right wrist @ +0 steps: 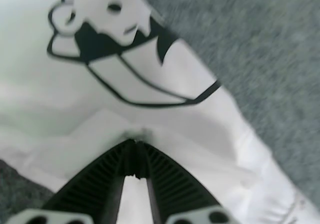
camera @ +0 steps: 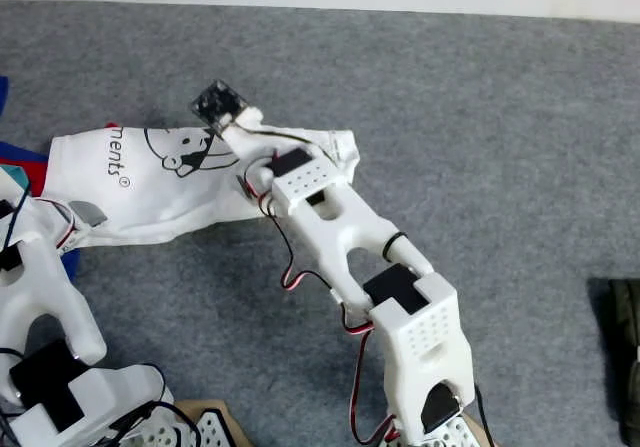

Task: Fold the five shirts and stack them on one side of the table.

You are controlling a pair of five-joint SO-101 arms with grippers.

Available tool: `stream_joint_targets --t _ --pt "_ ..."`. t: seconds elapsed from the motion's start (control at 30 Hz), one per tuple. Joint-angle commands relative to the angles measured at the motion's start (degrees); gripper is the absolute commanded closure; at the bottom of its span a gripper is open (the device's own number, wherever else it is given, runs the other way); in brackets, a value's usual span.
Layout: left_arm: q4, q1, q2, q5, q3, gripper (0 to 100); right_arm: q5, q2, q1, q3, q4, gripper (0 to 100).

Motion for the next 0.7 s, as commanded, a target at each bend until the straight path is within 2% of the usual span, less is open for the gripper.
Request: stream_joint_targets --t 0.0,0.37,0.53,0.67 --pt "-0.79 0.92 -2.51 -0.26 -0.31 67 -0.35 -1.1 0.75 -5.05 0.75 99.1" --pt "-0.79 0.92 -2.51 -0.26 -0.31 67 -0.35 3.12 0.92 -5.67 0.48 99.1" --pt "-0.53 1.01 -3.03 -0.26 -0.84 67 -0.7 -9.89 0.57 -4.88 9.63 99.1" --pt "3.69 1.8 -3.03 -0.09 -5.32 67 -2.99 -21.85 0.66 4.7 12.97 99.1"
